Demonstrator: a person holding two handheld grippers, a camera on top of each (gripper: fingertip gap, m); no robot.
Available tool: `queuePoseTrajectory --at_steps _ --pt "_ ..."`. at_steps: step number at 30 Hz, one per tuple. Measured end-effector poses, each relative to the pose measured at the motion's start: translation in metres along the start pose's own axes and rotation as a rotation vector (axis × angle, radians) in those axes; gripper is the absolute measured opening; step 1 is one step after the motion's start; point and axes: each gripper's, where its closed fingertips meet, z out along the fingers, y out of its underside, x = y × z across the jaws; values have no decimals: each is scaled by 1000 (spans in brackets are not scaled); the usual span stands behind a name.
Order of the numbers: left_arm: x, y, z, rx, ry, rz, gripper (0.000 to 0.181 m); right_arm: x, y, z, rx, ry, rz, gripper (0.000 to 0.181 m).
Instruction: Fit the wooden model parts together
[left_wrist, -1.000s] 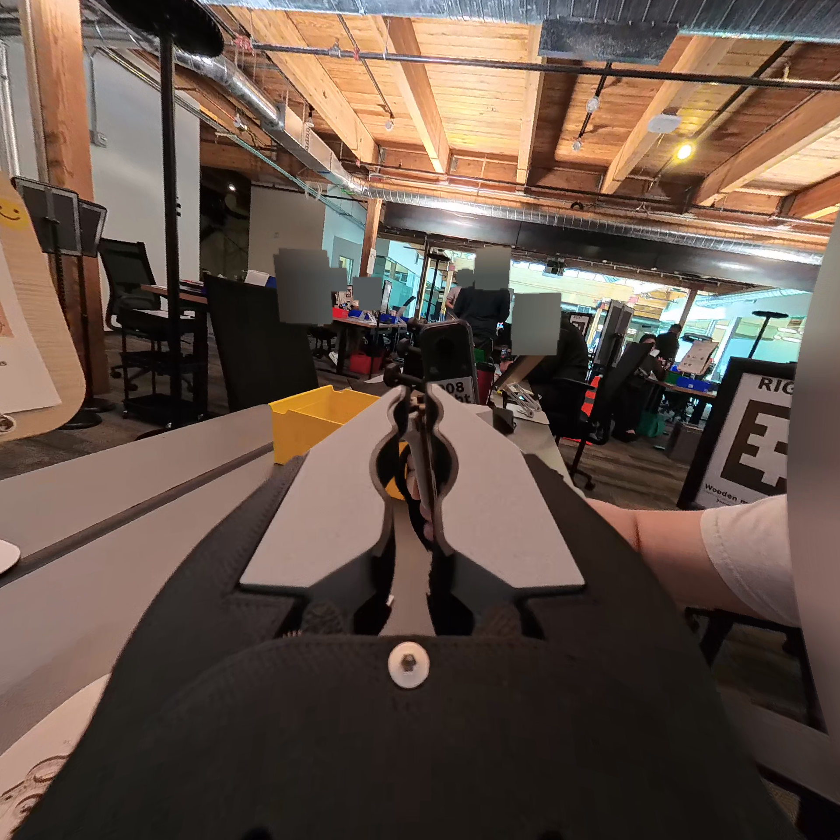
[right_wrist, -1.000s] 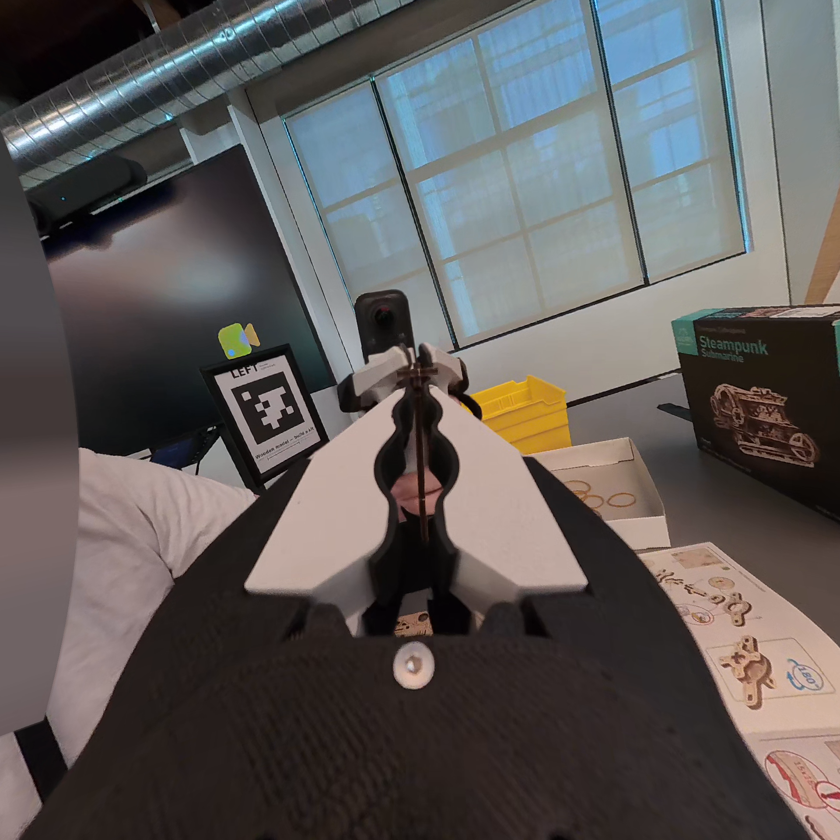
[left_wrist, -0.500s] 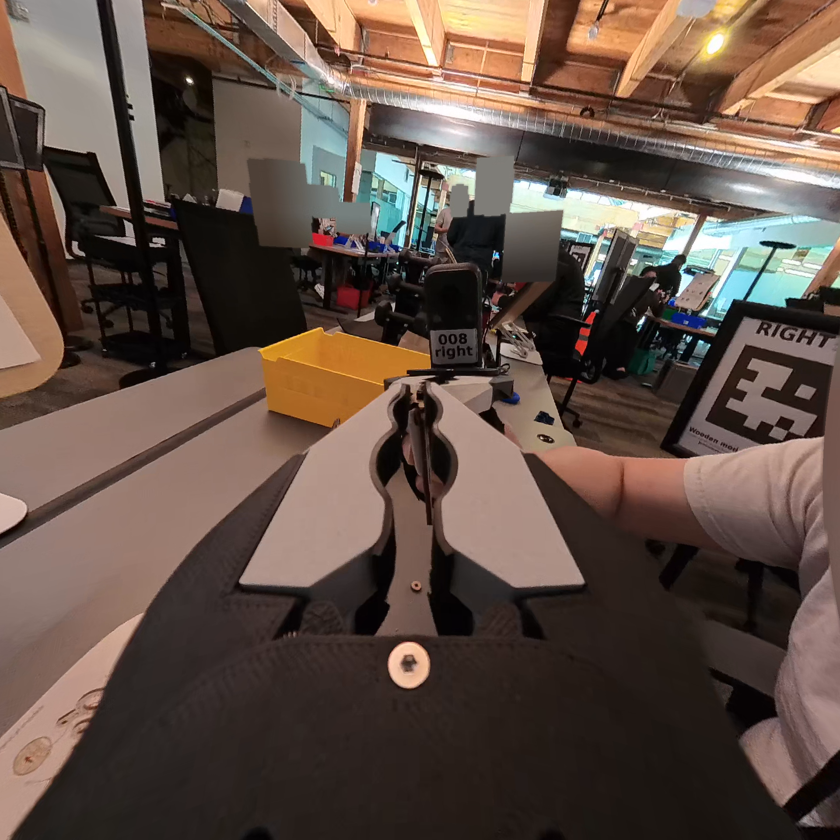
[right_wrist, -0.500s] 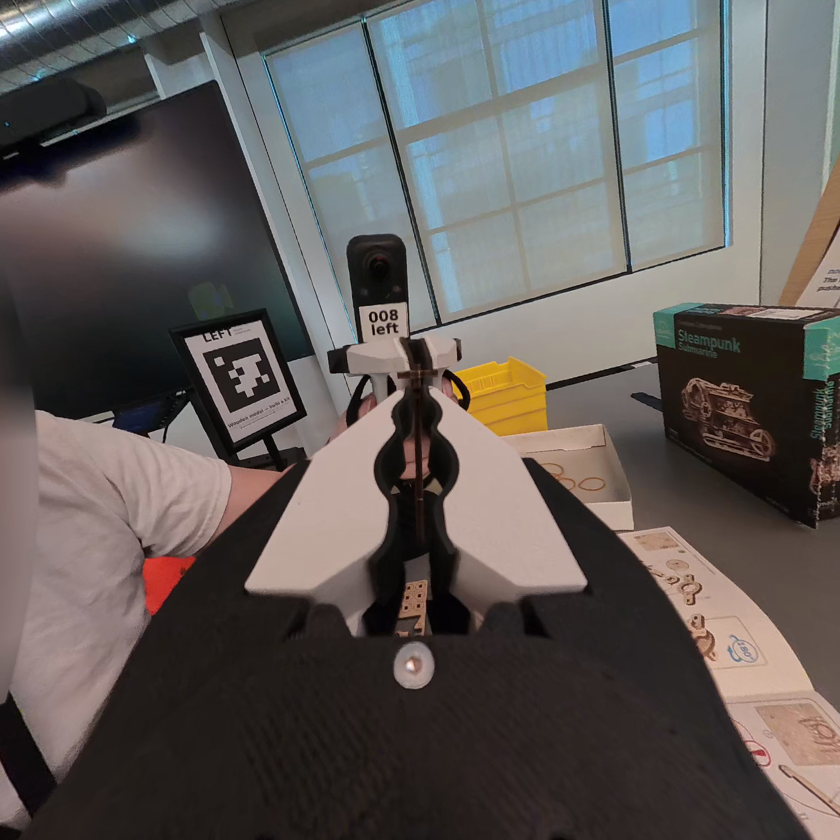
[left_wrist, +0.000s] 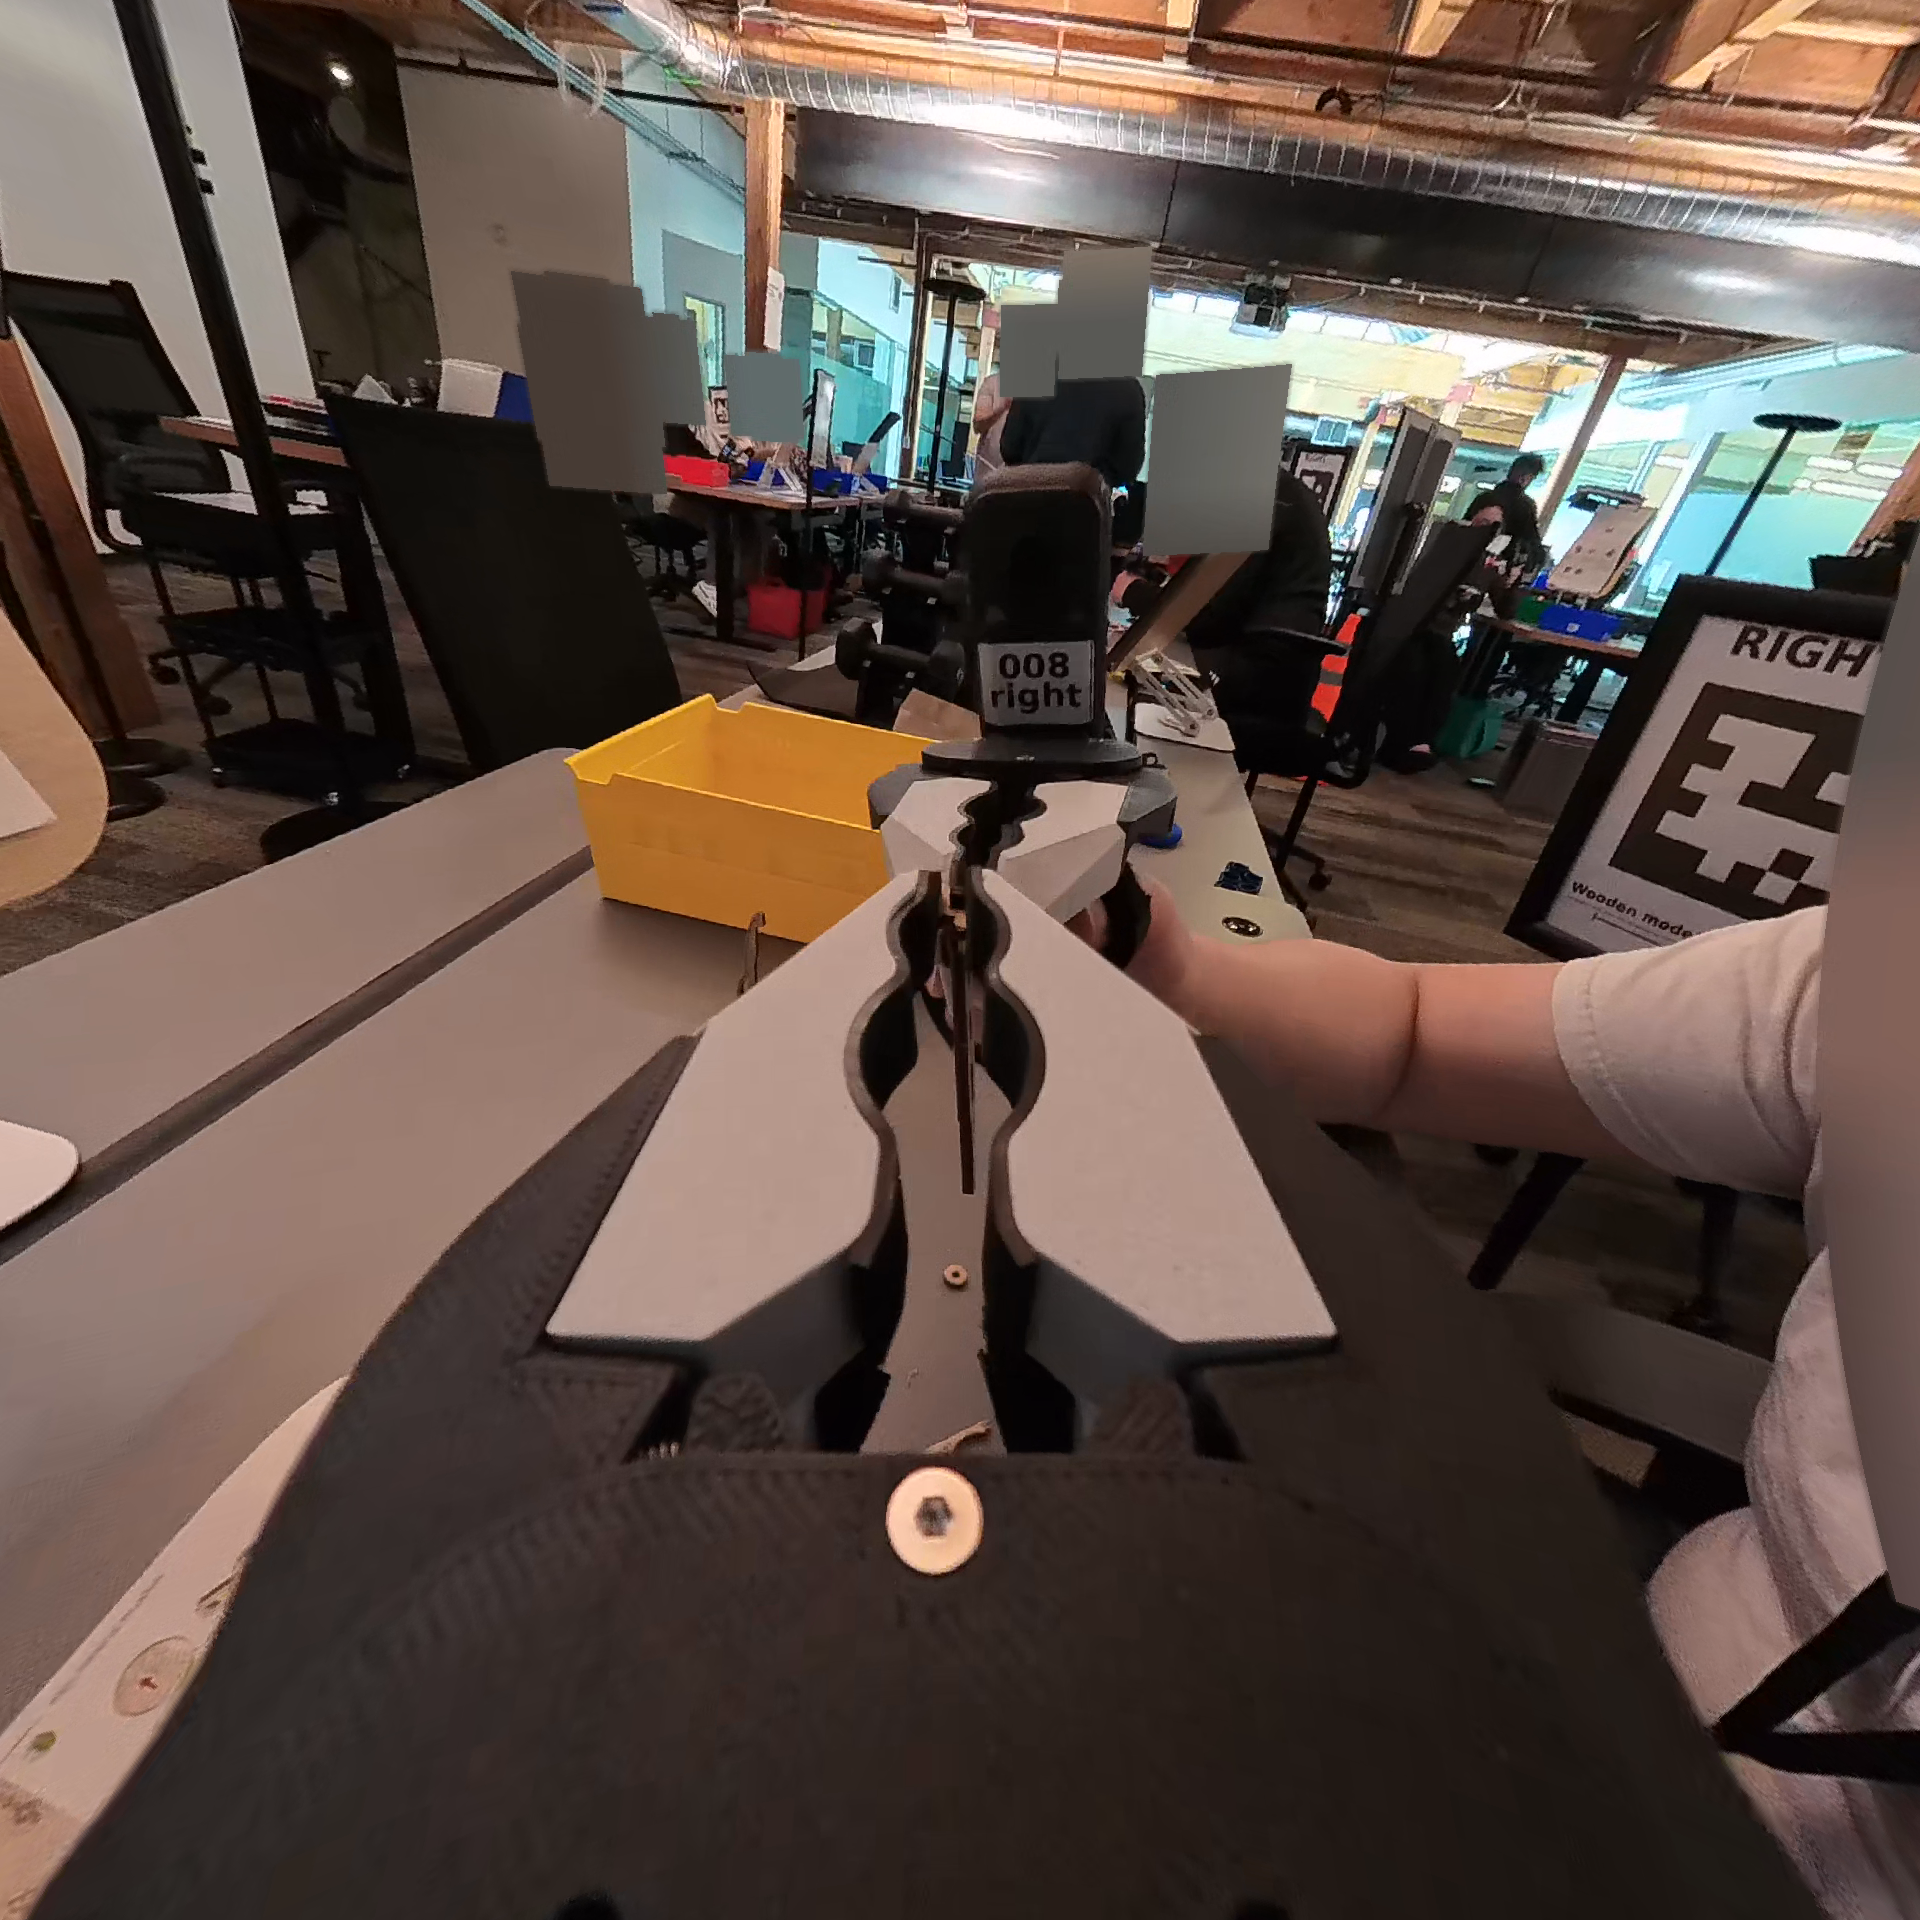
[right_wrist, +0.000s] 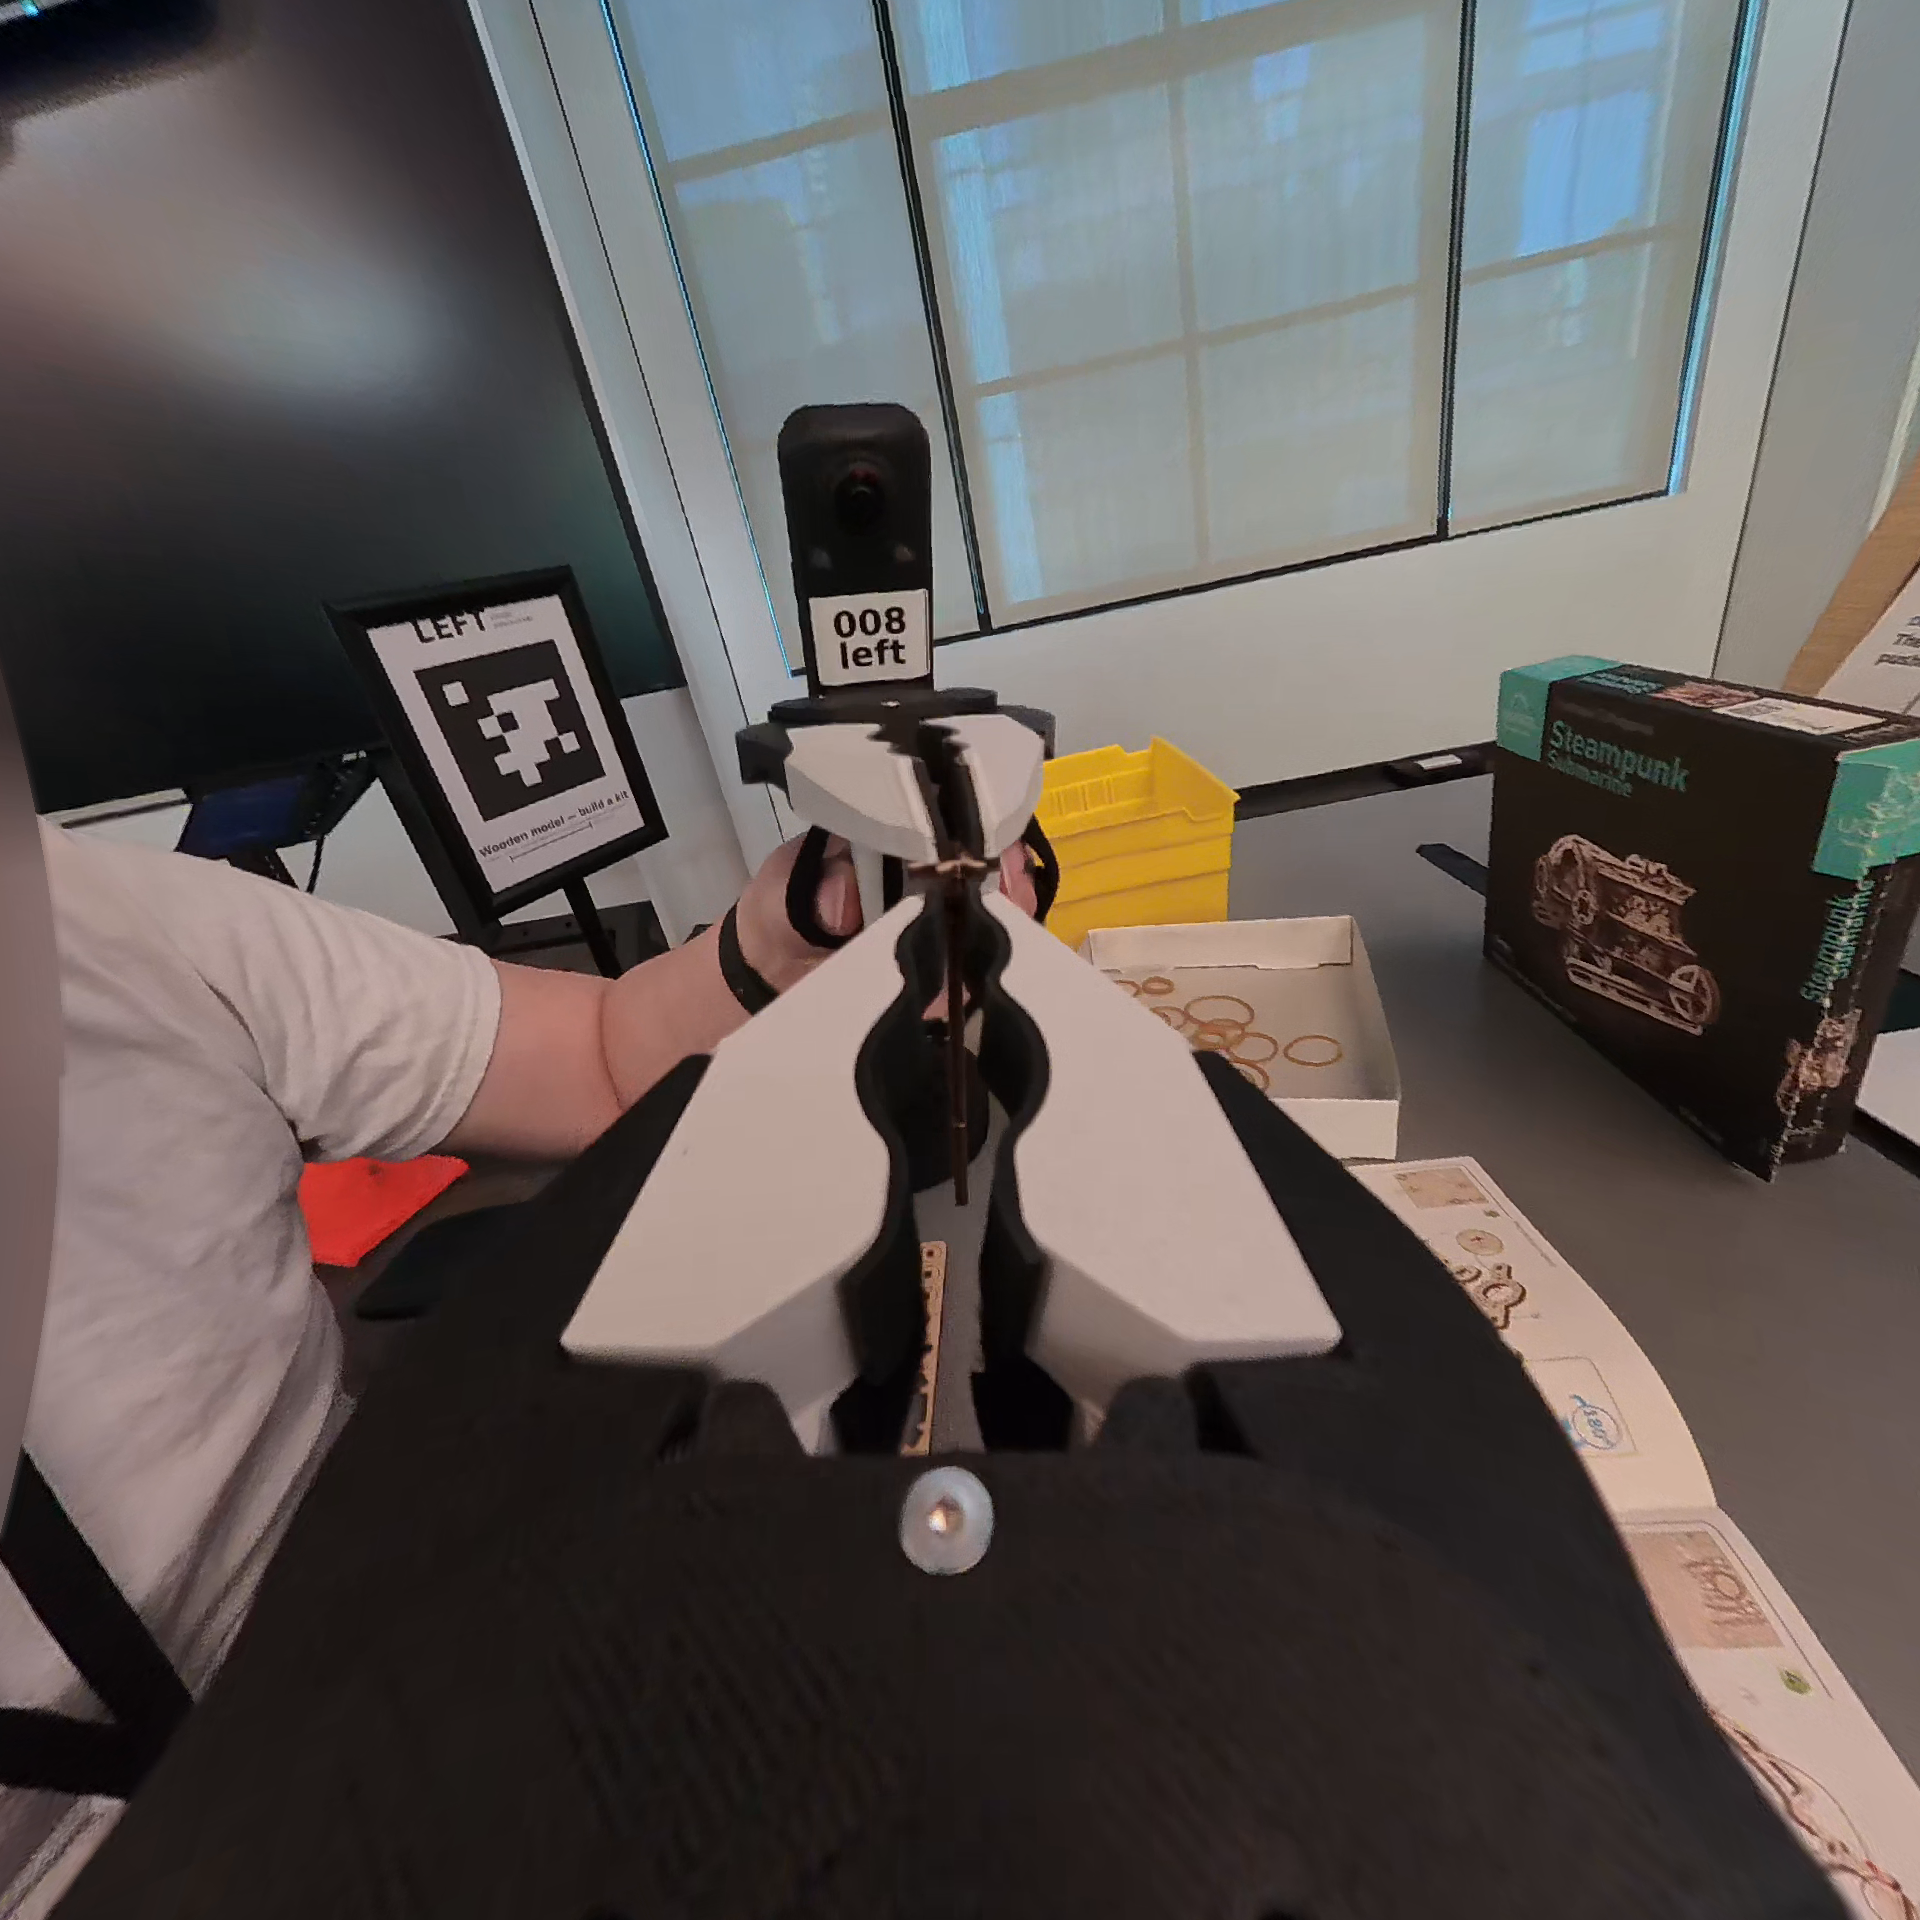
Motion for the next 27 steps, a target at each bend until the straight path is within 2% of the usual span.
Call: queuePoseTrajectory --at_steps 18,21,24,27 --pt "0 12 -3 -134 -6 44 2 1 14 2 -166 22 -33 0" --pt "0 9 -4 -122 11 17 1 0 13 2 -150 -28 65 1" --pt "6 11 -4 -162 62 -44 16 2 17 -1 -190 -33 89 1" --pt "7 6 -11 -182 40 33 7 -1 25 -1 -268 -29 65 1"
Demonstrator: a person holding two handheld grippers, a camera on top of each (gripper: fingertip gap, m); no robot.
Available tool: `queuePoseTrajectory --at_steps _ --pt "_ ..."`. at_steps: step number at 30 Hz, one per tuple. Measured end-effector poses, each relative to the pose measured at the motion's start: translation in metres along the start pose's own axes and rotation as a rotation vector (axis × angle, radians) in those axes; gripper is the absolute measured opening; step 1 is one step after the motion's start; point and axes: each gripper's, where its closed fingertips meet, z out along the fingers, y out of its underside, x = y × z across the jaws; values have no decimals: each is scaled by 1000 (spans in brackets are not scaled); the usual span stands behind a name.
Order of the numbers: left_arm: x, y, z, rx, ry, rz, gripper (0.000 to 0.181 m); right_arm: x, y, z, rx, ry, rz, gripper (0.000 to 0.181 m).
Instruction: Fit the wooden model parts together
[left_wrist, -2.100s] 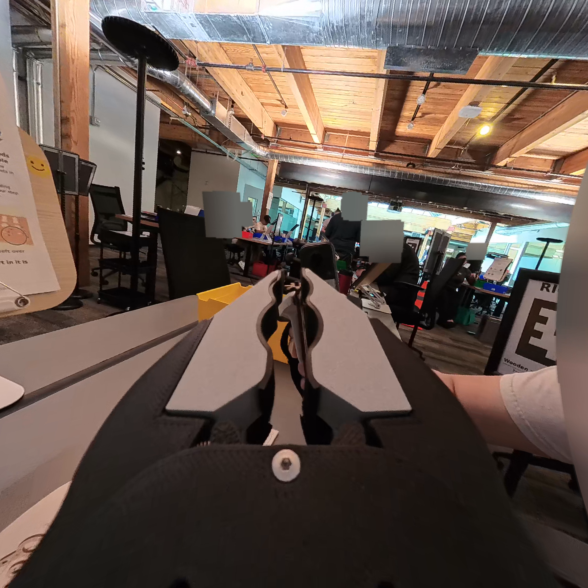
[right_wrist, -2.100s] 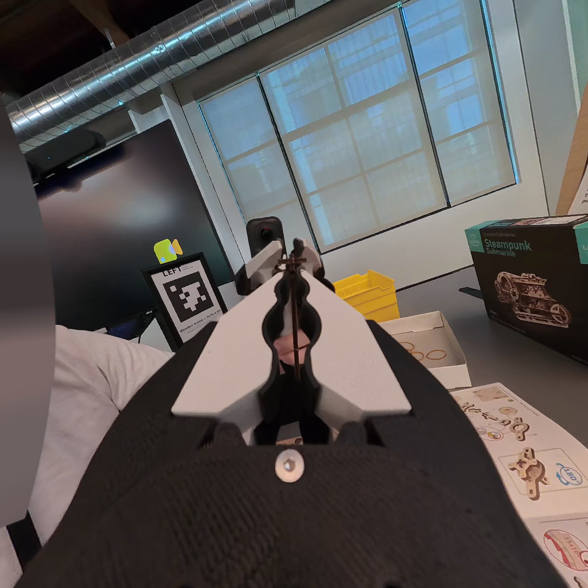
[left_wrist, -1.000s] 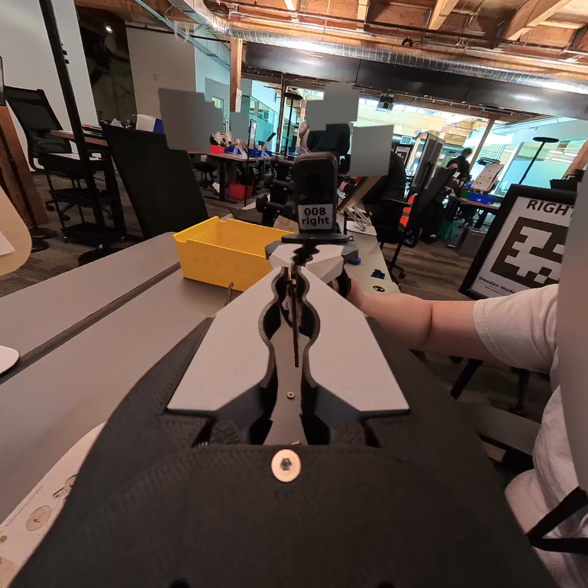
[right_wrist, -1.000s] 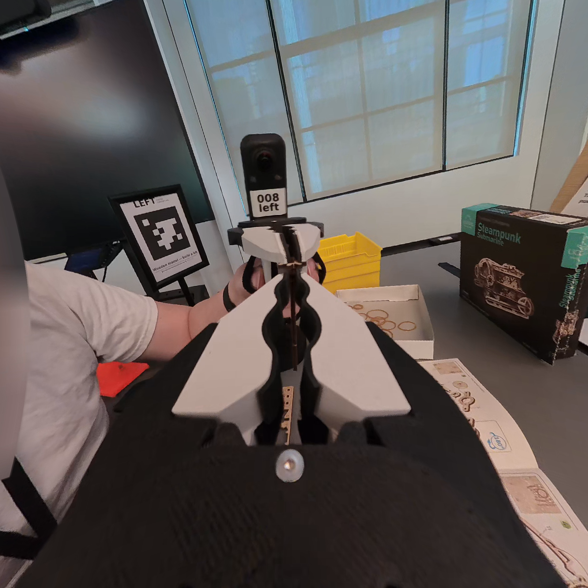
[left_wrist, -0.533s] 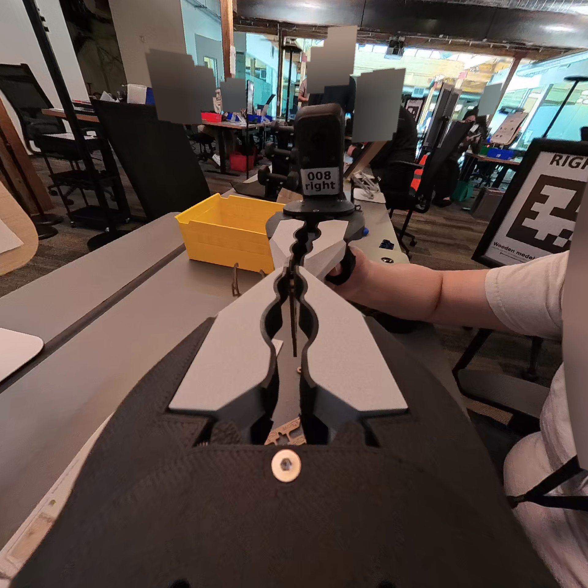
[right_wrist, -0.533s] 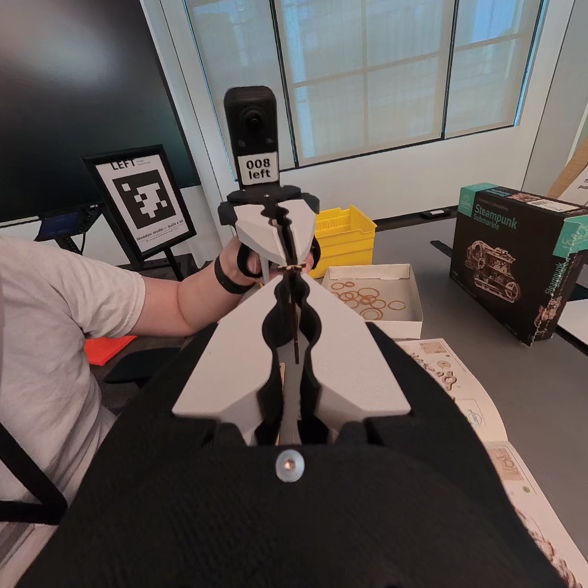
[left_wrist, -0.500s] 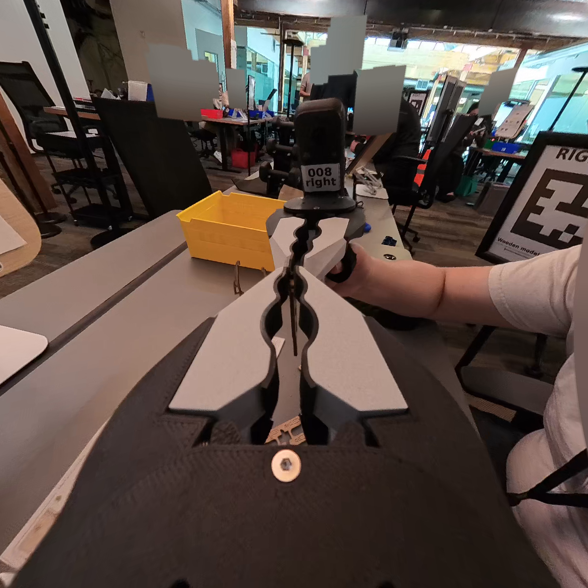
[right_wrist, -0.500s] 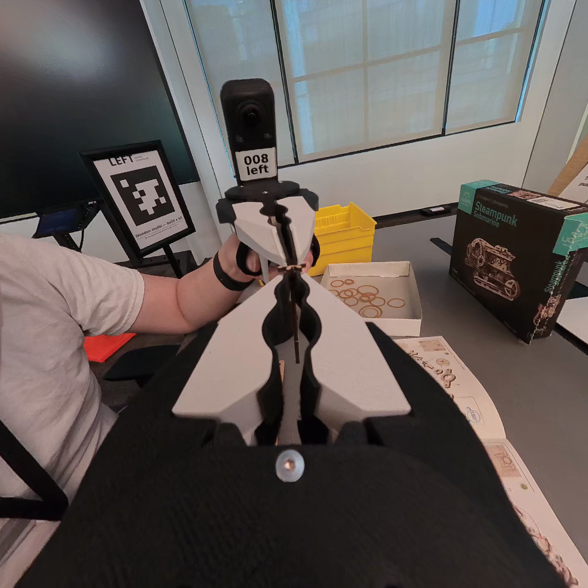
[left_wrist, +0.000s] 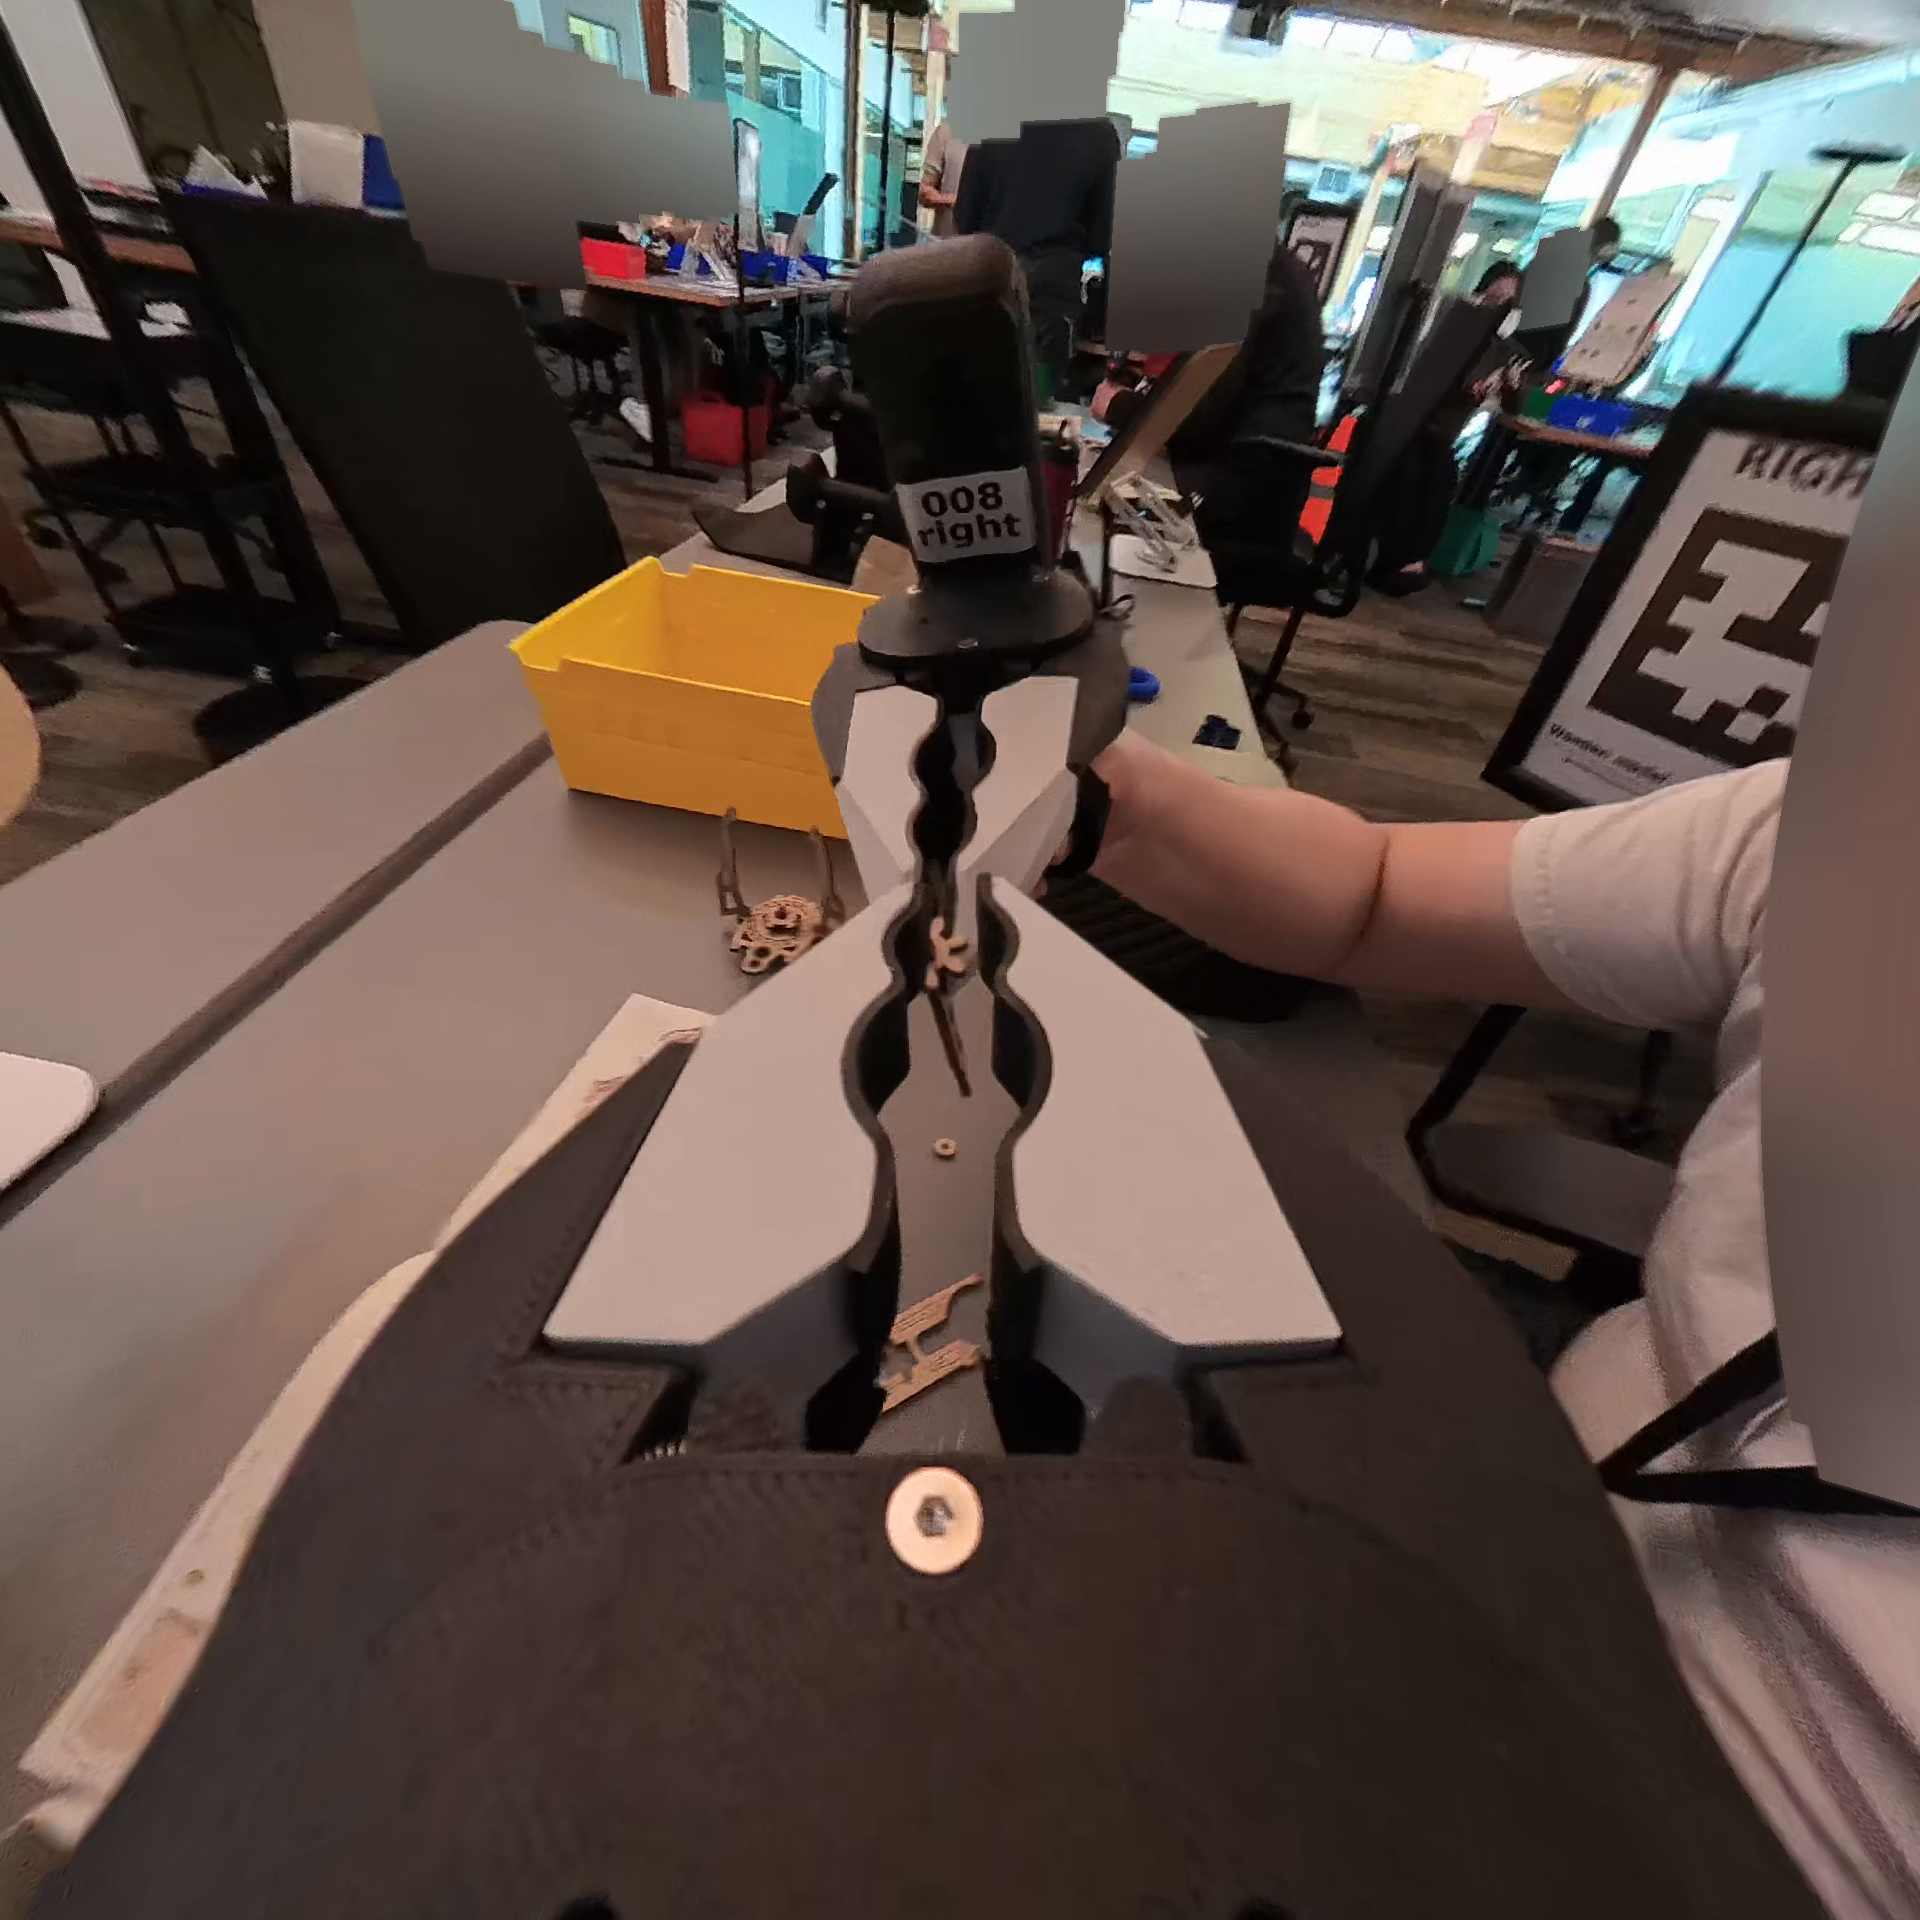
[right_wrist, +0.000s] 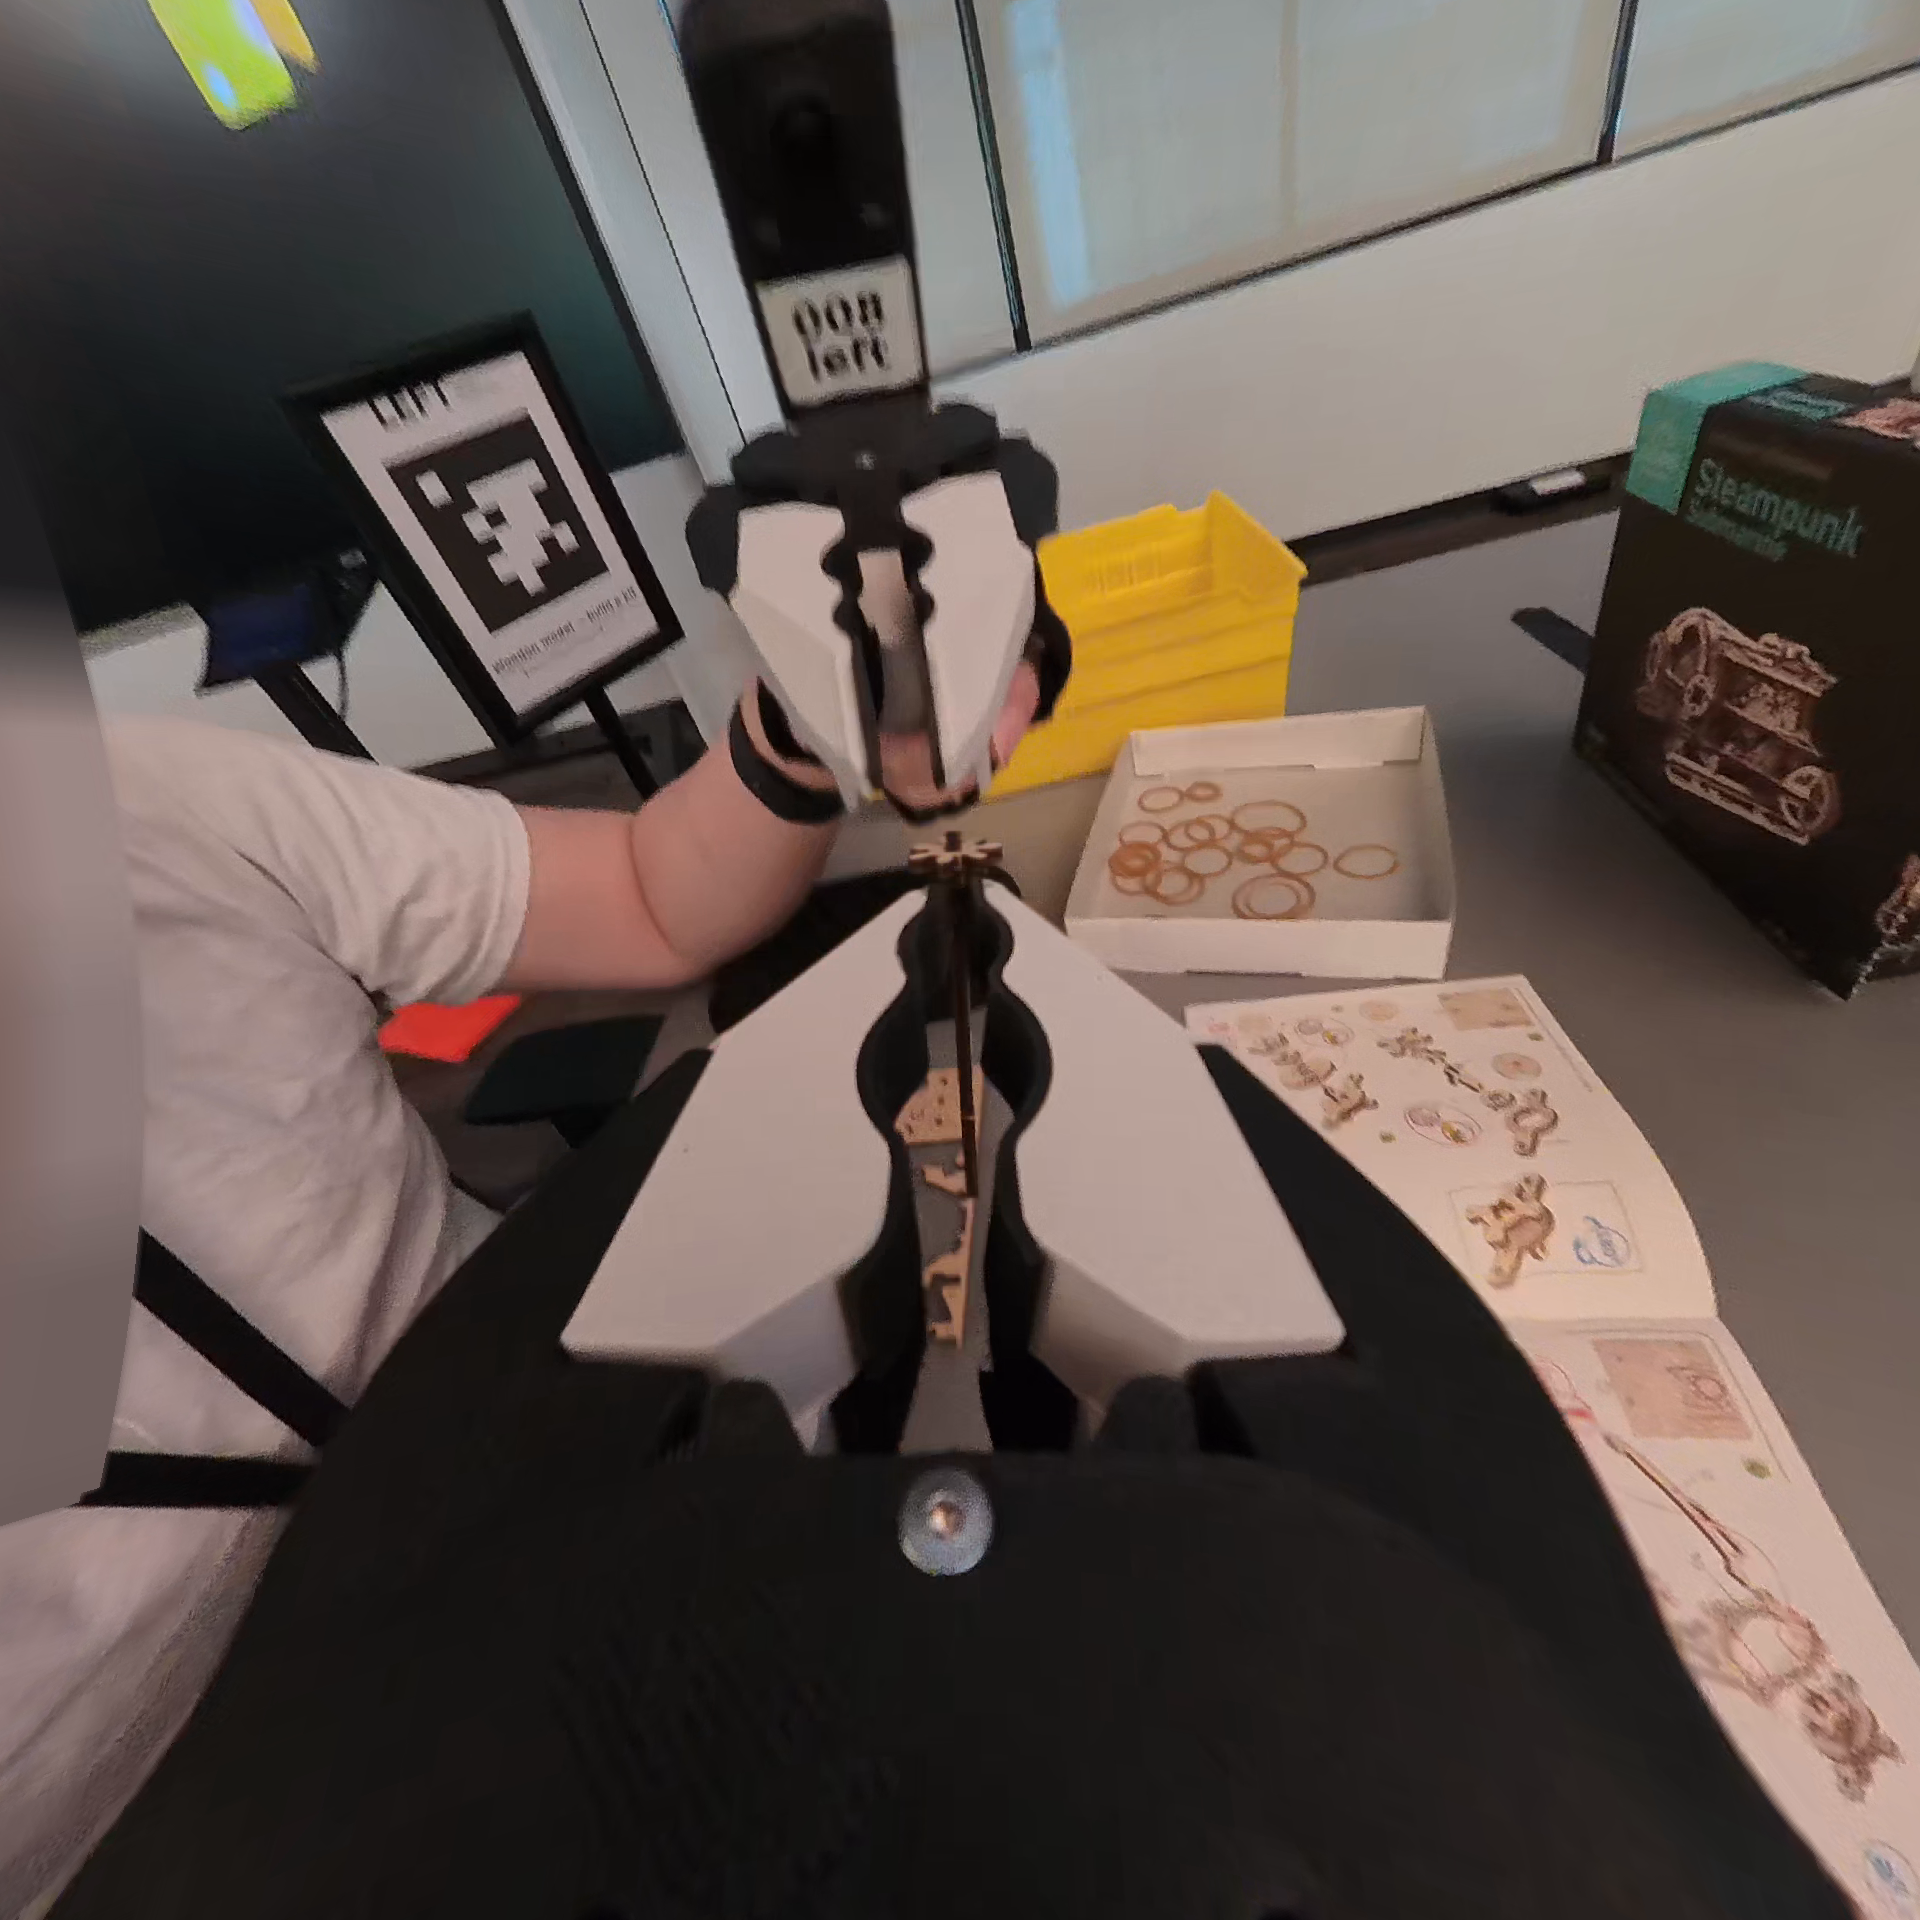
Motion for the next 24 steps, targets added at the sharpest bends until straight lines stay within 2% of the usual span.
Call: queuePoseTrajectory --at_steps 3,6,10,14,24 --pt "6 3 -9 -74 -23 96 0 1 10 0 -96 38 -39 1" --pt "1 19 -8 -196 -97 182 0 -1 19 -1 -174 38 -50 1" --pt "1 39 4 -286 -78 177 2 -1 31 -1 -246 36 -57 1" --pt "2 48 7 -298 -33 139 0 1 39 0 -290 41 -62 1" --pt "-4 72 14 -392 -24 146 2 7 57 0 -387 60 -108 2"
